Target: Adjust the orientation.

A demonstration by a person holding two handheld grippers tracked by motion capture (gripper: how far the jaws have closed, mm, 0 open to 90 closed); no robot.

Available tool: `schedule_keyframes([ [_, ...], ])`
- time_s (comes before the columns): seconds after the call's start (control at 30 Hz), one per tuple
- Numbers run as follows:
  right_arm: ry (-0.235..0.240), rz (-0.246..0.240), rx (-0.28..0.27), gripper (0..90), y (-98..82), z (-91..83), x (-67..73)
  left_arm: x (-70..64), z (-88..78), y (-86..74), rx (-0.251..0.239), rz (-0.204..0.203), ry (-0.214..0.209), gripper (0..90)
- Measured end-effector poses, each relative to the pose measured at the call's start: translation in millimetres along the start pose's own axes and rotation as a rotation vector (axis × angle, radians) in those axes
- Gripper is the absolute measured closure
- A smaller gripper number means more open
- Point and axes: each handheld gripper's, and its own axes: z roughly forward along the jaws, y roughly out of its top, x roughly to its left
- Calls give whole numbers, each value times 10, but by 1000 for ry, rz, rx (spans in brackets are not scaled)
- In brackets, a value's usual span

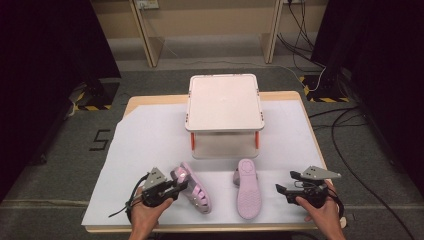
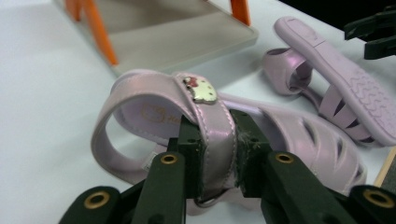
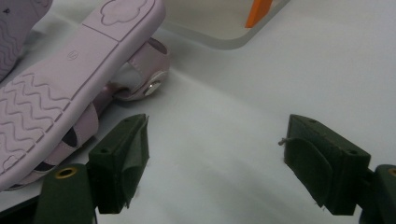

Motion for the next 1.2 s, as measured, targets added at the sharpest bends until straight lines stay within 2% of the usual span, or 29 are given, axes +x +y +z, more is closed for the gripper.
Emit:
schedule_keyframes([
  [0.07, -1, 4, 4, 230, 0, 0, 5, 34, -4, -28, 0, -33, -14, 745],
  [0.2, -3, 2, 4, 230, 2, 0, 7, 72, 108, -35, 8, -42, -8, 703],
  [0.27, -3, 3, 3, 230, -1, 2, 6, 80, 177, -28, -7, -69, -20, 677],
  [0.4, 0, 2, 4, 230, -4, 5, 2, 76, 244, 4, 6, -49, -15, 666],
  [0.47, 2, 1, 4, 230, -2, 5, 4, 79, 273, 0, 0, -60, -25, 618],
  [0.53, 2, -1, 7, 230, -2, 4, 4, 69, 265, 9, -18, -59, 10, 480],
  [0.57, 1, -1, 8, 230, -2, 5, 6, 67, 255, 22, -26, -58, 2, 484],
  [0.67, 4, -3, 9, 230, -3, 8, 5, 61, 240, 42, -19, -11, 20, 502],
  [0.87, 2, -1, 9, 229, -3, 7, 5, 98, 216, 38, -34, -28, -3, 482],
  [0.97, 2, 1, 6, 229, -3, 5, 4, 136, 128, 84, -62, -7, -5, 430],
  [1.07, 1, 2, 6, 229, -4, 5, 1, 161, 92, 109, -55, 16, -10, 422],
  [1.13, 1, 3, 6, 229, -4, 5, 2, 182, 87, 128, -16, 46, -44, 421],
  [1.2, 1, 2, 6, 229, -4, 5, 2, 182, 98, 127, -7, 61, -57, 427],
])
